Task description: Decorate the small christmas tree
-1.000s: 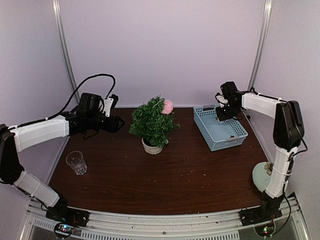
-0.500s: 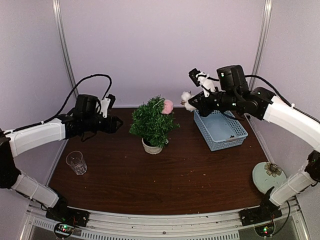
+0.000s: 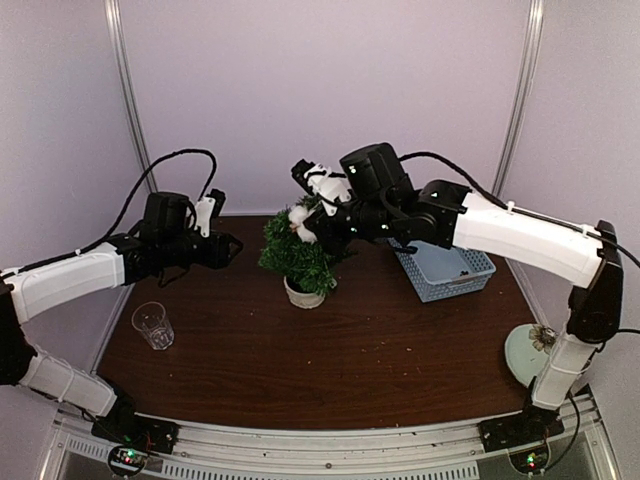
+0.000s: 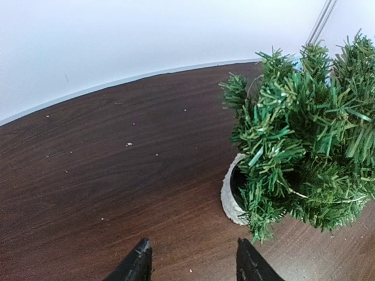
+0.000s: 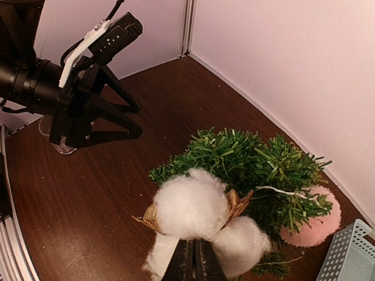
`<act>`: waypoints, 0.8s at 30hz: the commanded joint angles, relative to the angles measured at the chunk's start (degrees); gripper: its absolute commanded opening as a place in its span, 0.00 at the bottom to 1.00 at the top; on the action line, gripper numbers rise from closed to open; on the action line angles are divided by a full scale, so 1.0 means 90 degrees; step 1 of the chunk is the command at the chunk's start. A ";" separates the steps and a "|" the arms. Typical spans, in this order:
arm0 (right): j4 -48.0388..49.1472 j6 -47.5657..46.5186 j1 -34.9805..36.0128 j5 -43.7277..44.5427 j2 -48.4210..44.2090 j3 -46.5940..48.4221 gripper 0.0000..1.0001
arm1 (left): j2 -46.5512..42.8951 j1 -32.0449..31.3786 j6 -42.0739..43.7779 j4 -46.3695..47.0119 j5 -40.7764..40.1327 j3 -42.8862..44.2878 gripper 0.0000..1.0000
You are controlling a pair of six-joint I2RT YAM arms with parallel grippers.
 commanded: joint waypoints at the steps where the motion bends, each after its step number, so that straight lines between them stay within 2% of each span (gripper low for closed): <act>1: -0.0010 0.0042 0.0108 0.0533 0.0383 0.0535 0.00 | -0.0111 0.0031 -0.0055 0.0372 -0.0059 -0.0076 0.48; 12: -0.0312 -0.0065 0.0120 0.1202 0.1276 0.1094 0.02 | -0.0152 0.0031 0.0021 0.0374 -0.0128 -0.0090 0.48; 22: -0.0734 -0.0046 0.0120 0.1391 0.1510 0.1370 0.17 | -0.0141 0.0031 0.0043 0.0340 -0.0131 -0.0080 0.48; 24: -0.0786 -0.0012 0.0120 0.1370 0.1478 0.1386 0.23 | -0.0135 0.0031 0.0043 0.0333 -0.0136 -0.0068 0.48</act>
